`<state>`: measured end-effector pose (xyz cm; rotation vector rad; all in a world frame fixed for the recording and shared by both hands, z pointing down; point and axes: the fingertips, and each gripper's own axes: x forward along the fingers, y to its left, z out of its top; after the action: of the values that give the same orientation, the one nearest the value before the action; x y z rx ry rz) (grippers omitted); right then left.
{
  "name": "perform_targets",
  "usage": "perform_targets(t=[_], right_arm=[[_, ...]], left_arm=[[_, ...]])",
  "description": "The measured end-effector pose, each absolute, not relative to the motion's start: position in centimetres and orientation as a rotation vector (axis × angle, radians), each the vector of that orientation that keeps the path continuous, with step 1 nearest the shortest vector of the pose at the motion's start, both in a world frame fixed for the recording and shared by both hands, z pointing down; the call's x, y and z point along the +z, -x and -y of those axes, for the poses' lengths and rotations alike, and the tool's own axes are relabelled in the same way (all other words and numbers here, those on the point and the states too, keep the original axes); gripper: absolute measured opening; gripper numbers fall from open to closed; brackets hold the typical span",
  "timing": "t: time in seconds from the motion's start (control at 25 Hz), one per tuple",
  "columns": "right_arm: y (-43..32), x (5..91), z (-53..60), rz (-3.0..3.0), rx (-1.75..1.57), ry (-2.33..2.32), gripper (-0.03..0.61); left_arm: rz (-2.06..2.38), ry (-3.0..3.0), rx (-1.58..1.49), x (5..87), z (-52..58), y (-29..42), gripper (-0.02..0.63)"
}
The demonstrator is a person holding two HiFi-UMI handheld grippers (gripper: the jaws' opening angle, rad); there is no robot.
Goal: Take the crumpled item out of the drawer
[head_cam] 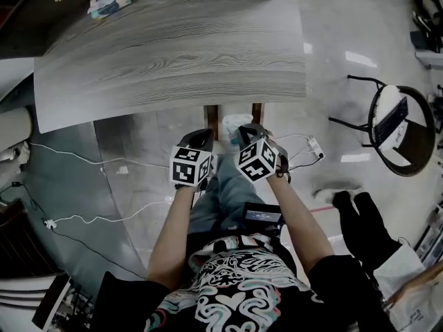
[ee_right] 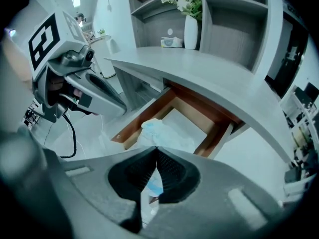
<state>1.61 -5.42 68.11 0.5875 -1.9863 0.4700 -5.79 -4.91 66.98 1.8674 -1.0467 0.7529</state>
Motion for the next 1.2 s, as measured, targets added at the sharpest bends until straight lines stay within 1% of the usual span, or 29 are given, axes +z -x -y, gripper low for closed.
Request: perform_targets(t=[1.2], right_arm=[[-2.7, 56.5, 6.7, 2.094, 0.406, -0.867, 0.009]], left_arm=[[1.177, -2.075, 0.563, 54.7, 7.8, 6.6, 0.003]])
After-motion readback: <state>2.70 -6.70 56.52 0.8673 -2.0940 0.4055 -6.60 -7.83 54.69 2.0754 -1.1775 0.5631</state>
